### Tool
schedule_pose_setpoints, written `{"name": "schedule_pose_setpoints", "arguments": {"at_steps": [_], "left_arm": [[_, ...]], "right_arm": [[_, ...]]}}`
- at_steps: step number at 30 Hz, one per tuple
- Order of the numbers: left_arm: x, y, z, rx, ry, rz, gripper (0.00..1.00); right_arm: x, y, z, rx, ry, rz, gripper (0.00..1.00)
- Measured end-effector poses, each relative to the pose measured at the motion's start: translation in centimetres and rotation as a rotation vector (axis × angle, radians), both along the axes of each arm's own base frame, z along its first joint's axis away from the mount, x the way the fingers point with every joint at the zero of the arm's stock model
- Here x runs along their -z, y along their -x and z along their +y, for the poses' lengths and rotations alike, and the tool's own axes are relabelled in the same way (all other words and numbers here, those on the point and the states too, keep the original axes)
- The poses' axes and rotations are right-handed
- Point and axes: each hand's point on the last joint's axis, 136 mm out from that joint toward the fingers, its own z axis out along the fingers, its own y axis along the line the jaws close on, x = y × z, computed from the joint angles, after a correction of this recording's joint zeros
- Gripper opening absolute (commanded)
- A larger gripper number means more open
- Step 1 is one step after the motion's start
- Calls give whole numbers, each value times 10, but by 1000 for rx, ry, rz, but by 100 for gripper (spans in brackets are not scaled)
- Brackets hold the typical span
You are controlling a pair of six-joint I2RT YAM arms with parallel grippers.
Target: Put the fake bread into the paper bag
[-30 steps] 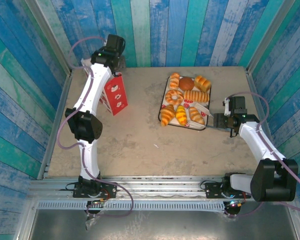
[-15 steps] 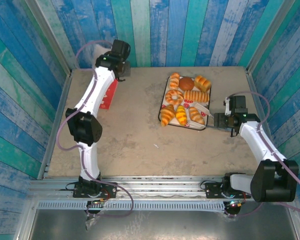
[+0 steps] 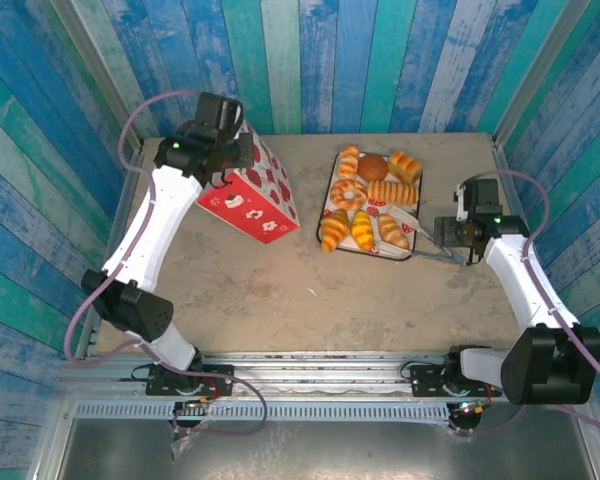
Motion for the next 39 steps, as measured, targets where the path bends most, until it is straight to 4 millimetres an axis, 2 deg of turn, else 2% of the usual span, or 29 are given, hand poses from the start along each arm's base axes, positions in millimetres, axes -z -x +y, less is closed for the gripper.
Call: {"name": "schedule_pose_setpoints", "arguments": {"at_steps": [3, 12, 16, 19, 22, 24, 25, 26, 29, 33, 36, 39], "left_arm": [[8, 7, -6, 17, 7, 16, 0], [22, 9, -13, 34, 17, 28, 0], [42, 15, -23, 55, 38, 53, 8], [47, 16, -31, 79, 58, 60, 20], [40, 15, -38, 101, 81, 44, 35], [34, 14, -41, 119, 90, 31, 50], [31, 14, -43, 126, 96, 24, 67], [27, 14, -44, 133, 101, 15, 76], [20, 14, -50, 163, 125, -2, 87], [5, 17, -60, 218, 167, -40, 95], [-19, 23, -61, 250, 195, -115, 98], [-44, 35, -55, 262, 204, -216, 98]], "right_arm": [[2, 3, 0, 0, 0, 15, 92], [6, 10, -1, -4, 7, 50, 95], [13, 11, 1, -27, 7, 93, 94], [22, 10, 3, -51, 8, 151, 94], [34, 9, 7, -93, 1, 208, 91], [40, 8, 9, -122, 3, 238, 90], [43, 7, 9, -139, 8, 249, 91], [44, 6, 9, -153, 16, 257, 91], [45, 1, 8, -196, 41, 269, 91], [44, -5, 8, -258, 67, 270, 88], [45, -11, 9, -303, 82, 276, 84], [49, -18, 10, -345, 97, 289, 81]]}}
